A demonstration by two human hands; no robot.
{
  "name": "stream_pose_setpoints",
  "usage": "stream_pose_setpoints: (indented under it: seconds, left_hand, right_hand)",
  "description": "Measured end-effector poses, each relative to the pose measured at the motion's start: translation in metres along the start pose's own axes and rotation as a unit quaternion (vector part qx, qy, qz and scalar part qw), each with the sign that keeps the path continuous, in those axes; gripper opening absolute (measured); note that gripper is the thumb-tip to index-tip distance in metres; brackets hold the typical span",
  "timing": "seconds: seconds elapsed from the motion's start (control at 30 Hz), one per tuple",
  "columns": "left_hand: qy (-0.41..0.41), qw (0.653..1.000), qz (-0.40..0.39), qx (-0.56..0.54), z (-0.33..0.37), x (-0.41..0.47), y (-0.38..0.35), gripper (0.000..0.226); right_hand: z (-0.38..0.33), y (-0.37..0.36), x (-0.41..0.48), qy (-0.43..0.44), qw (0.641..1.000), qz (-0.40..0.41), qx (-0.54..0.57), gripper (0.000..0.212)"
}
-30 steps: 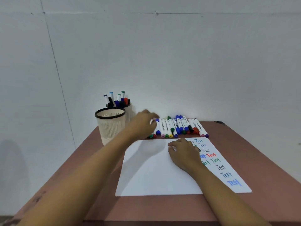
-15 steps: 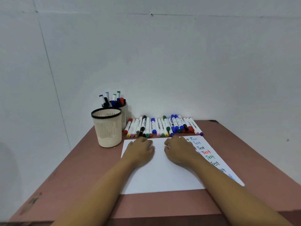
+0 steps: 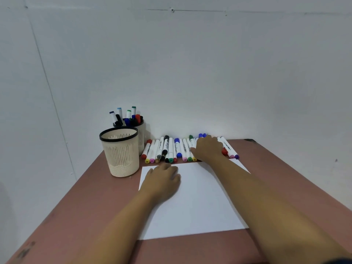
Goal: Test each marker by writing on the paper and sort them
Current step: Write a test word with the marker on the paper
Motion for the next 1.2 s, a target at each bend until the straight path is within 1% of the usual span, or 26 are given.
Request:
stream_pose_setpoints:
  seconds: [0.23, 0.27, 0.33, 0.4, 0.43, 0.5, 0.57, 0.6, 0.67, 0.73, 0.87, 0.9, 0.97, 1.03, 1.1, 1.17, 1.2]
  left_hand:
    - [-0.001, 1.000, -0.005, 0.003, -0.002, 0.001, -0.001, 0.036]
    - [0.001, 1.000, -0.006, 0.001, -0.002, 0.001, 0.000, 0.036]
    - [0.007, 1.000, -0.017, -0.005, -0.001, 0.001, 0.000, 0.036]
    - [0.013, 0.999, -0.032, -0.015, -0.002, 0.003, 0.000, 0.037]
    - [0.032, 0.998, -0.038, -0.041, -0.004, 0.004, -0.001, 0.038]
    - [0.092, 0.987, -0.043, -0.122, -0.013, 0.008, 0.000, 0.038]
    - [0.116, 0.978, -0.047, -0.170, -0.016, 0.010, 0.002, 0.040]
    - [0.120, 0.975, -0.050, -0.179, -0.016, 0.010, 0.003, 0.041]
    - [0.123, 0.973, -0.044, -0.188, -0.015, 0.011, 0.006, 0.040]
    - [0.122, 0.975, -0.033, -0.181, -0.014, 0.011, 0.010, 0.040]
    - [0.093, 0.988, -0.015, -0.125, -0.010, 0.009, 0.018, 0.041]
    - [0.081, 0.990, 0.001, -0.120, -0.007, 0.009, 0.022, 0.043]
    - [0.042, 0.987, 0.025, -0.152, 0.000, 0.009, 0.028, 0.049]
    - [-0.003, 0.980, 0.019, -0.196, 0.012, 0.007, 0.028, 0.047]
    - [-0.048, 0.981, 0.000, -0.187, 0.025, 0.005, 0.021, 0.032]
    - [-0.070, 0.986, 0.004, -0.149, 0.032, 0.004, 0.017, 0.014]
    - [-0.074, 0.987, 0.013, -0.139, 0.032, 0.004, 0.016, 0.012]
  right_hand:
    - [-0.003, -0.008, 0.007, -0.026, 0.999, 0.043, 0.016, 0.027]
    - [-0.001, -0.005, 0.007, -0.039, 0.997, 0.056, 0.039, 0.026]
    - [0.007, 0.004, 0.005, -0.095, 0.983, 0.089, 0.129, 0.025]
    - [0.017, 0.015, 0.001, -0.157, 0.953, 0.115, 0.233, 0.027]
    - [0.022, 0.022, -0.003, -0.185, 0.932, 0.125, 0.284, 0.028]
    - [0.030, 0.032, -0.013, -0.232, 0.879, 0.136, 0.393, 0.026]
    - [0.038, 0.042, -0.027, -0.263, 0.818, 0.142, 0.492, 0.024]
    - [0.041, 0.047, -0.035, -0.275, 0.794, 0.138, 0.525, 0.022]
    - [0.046, 0.053, -0.053, -0.286, 0.761, 0.117, 0.570, 0.016]
    - [0.050, 0.057, -0.069, -0.285, 0.750, 0.096, 0.589, 0.015]
    - [0.049, 0.048, -0.090, -0.283, 0.746, 0.060, 0.600, 0.016]
    - [0.048, 0.046, -0.093, -0.281, 0.744, 0.053, 0.603, 0.016]
    - [0.043, 0.046, -0.094, -0.267, 0.747, 0.042, 0.608, 0.016]
    - [0.038, 0.047, -0.093, -0.249, 0.747, 0.031, 0.615, 0.016]
    - [0.033, 0.045, -0.093, -0.248, 0.735, 0.018, 0.631, 0.016]
    - [0.030, 0.041, -0.095, -0.265, 0.704, 0.000, 0.659, 0.020]
    - [0.028, 0.038, -0.096, -0.274, 0.687, -0.015, 0.673, 0.022]
Point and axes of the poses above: each hand's wrist, its own x-axis towards the middle knuckle, its own y-axis out of the back of the hand, z = x × y, the point moved 7 cm from there along x, towards the middle knuckle, and after that the axes turned 13 degrees about z, right-handed, at the moved point
